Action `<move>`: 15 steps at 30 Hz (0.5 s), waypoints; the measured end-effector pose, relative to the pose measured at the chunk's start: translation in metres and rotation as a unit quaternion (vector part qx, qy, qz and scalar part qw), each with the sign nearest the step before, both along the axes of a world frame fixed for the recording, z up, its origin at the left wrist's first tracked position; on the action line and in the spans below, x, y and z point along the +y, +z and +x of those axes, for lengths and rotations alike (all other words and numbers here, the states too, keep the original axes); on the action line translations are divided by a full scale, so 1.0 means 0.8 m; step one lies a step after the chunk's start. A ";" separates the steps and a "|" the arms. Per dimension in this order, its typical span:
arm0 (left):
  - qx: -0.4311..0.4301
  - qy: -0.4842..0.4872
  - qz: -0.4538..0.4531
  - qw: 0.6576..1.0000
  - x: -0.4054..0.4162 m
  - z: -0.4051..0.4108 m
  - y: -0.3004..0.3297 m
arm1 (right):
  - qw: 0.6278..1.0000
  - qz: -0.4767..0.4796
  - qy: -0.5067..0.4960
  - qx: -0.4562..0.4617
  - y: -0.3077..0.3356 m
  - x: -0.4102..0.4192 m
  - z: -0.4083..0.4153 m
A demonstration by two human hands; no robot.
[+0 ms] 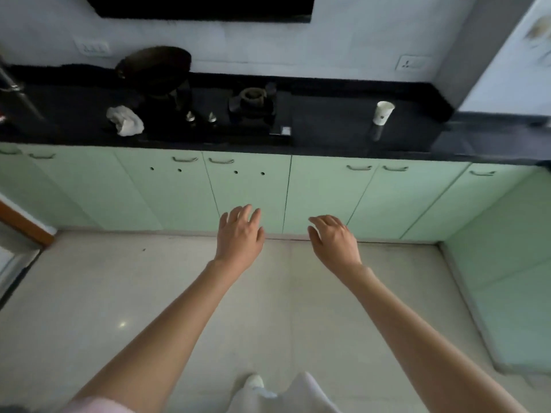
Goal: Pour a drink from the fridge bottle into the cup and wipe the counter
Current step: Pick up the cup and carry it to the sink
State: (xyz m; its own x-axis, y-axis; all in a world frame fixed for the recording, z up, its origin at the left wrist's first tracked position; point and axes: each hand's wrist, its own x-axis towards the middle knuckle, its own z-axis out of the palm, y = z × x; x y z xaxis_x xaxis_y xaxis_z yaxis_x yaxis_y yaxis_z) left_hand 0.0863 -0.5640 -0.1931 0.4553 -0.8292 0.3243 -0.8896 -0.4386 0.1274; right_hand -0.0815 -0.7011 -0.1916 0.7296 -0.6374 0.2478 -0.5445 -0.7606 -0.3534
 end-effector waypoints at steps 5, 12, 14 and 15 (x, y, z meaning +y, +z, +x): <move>0.001 -0.088 0.005 0.996 -0.074 0.010 0.000 | 0.997 -0.015 -0.079 -0.007 0.005 -0.042 -0.014; 0.023 -0.166 0.014 0.986 -0.181 -0.012 -0.010 | 0.987 -0.010 -0.158 0.004 -0.001 -0.115 -0.054; 0.024 -0.181 0.012 0.983 -0.215 -0.021 -0.014 | 0.985 -0.008 -0.173 0.005 -0.004 -0.143 -0.066; 0.024 -0.184 0.012 0.982 -0.234 -0.026 -0.015 | 0.984 -0.010 -0.177 0.004 -0.006 -0.159 -0.072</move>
State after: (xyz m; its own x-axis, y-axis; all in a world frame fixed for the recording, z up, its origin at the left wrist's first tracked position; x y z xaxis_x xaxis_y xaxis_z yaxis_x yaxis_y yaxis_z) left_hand 0.0655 -0.7510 -0.2047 0.1367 -0.9477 0.2885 -0.9818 -0.0908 0.1671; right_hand -0.1391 -0.8282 -0.1960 0.4651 -0.8467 0.2584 -0.7791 -0.5301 -0.3348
